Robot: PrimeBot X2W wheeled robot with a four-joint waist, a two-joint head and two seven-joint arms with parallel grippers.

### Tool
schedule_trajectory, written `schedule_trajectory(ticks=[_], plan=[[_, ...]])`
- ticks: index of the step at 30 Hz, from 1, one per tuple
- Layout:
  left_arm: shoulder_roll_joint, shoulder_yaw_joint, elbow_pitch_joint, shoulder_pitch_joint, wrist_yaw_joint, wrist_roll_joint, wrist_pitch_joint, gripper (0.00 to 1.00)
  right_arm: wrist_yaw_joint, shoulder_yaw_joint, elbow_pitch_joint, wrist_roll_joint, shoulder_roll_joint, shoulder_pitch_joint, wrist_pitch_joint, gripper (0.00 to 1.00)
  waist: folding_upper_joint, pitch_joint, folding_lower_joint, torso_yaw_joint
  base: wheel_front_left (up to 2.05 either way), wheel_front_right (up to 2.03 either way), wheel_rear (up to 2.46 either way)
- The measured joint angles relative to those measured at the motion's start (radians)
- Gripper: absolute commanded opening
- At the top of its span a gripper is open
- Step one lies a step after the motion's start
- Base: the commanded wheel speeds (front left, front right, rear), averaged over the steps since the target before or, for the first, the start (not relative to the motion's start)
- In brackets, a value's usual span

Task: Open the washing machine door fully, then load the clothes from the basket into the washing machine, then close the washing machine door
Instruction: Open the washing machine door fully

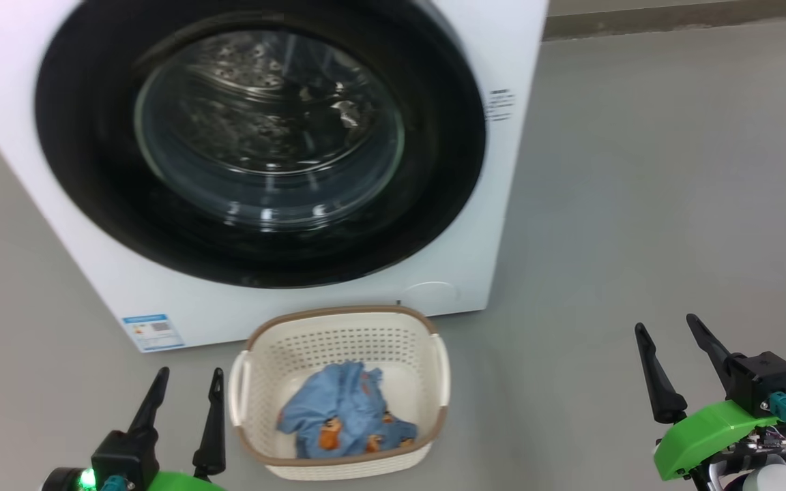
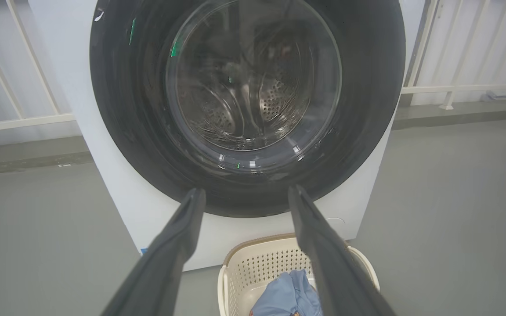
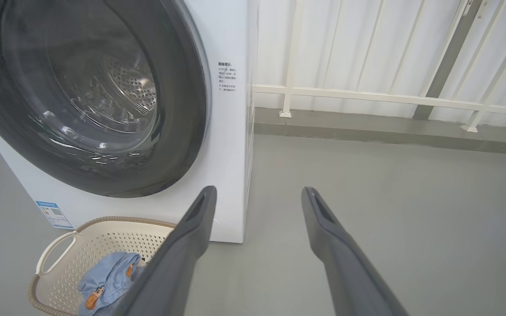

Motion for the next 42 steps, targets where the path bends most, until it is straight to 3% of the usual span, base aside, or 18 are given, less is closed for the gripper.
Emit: schedule_trajectory(ticks=[14,42], plan=[[-0.002,0.001,-0.051,0.0,-0.015,0.011,-0.004,1.0,0.0,-0.003,-0.006,0.0,-0.001,-0.002,0.0,1.0,0.0,0.008,0.0,-0.002,0.82,0.82,-1.64],[-0.014,0.021,-0.056,-0.001,-0.026,0.017,-0.004,1.0,0.0,-0.009,-0.017,0.0,0.005,-0.024,-0.004,1.0,0.0,0.041,-0.0001,0.008,0.02,0.02,-0.04]])
